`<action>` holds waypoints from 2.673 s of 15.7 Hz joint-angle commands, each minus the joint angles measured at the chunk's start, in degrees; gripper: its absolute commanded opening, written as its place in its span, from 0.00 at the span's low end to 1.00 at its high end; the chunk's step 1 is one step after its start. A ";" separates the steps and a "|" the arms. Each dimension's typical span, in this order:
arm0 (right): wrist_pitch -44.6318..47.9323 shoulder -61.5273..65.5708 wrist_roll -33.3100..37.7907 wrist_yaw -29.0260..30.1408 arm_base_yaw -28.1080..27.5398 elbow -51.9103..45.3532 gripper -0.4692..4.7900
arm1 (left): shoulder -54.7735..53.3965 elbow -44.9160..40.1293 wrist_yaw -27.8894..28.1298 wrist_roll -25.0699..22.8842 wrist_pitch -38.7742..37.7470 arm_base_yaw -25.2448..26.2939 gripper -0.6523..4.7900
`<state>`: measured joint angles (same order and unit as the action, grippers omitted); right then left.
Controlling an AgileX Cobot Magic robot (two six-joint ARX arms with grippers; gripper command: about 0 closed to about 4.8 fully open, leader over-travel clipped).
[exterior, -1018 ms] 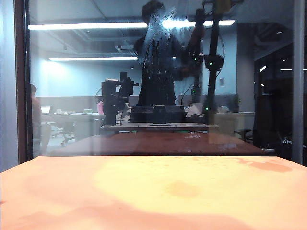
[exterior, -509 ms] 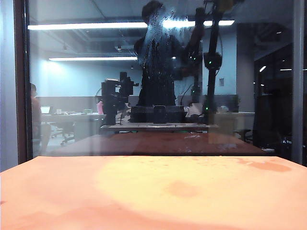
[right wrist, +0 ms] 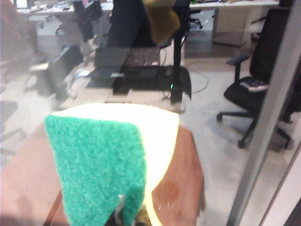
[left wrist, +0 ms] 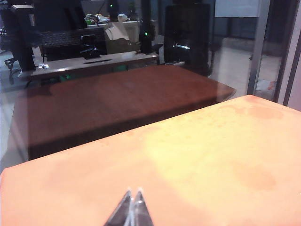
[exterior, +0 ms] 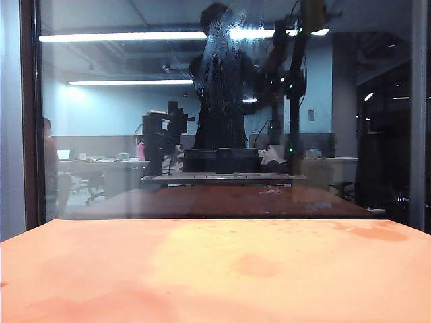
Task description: Pick up the sponge from the table, wipe the water off the glass, and finally place the sponge back on the table.
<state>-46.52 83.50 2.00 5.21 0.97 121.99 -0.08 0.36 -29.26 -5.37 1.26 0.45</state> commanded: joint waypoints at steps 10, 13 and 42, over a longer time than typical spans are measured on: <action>17.18 -24.90 -0.07 3.96 0.59 -44.22 0.07 | -0.07 0.17 -0.13 -0.04 0.48 0.00 0.11; 20.50 -29.99 -0.02 4.24 0.59 -53.51 0.07 | -0.07 0.17 -0.13 -0.04 0.46 0.00 0.11; 58.88 -9.18 9.20 6.93 24.09 -87.89 0.07 | -0.07 0.17 -0.13 -0.04 0.52 0.02 0.11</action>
<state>9.43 72.93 9.72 12.60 24.25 33.91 -0.08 0.36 -29.23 -5.37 1.23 0.45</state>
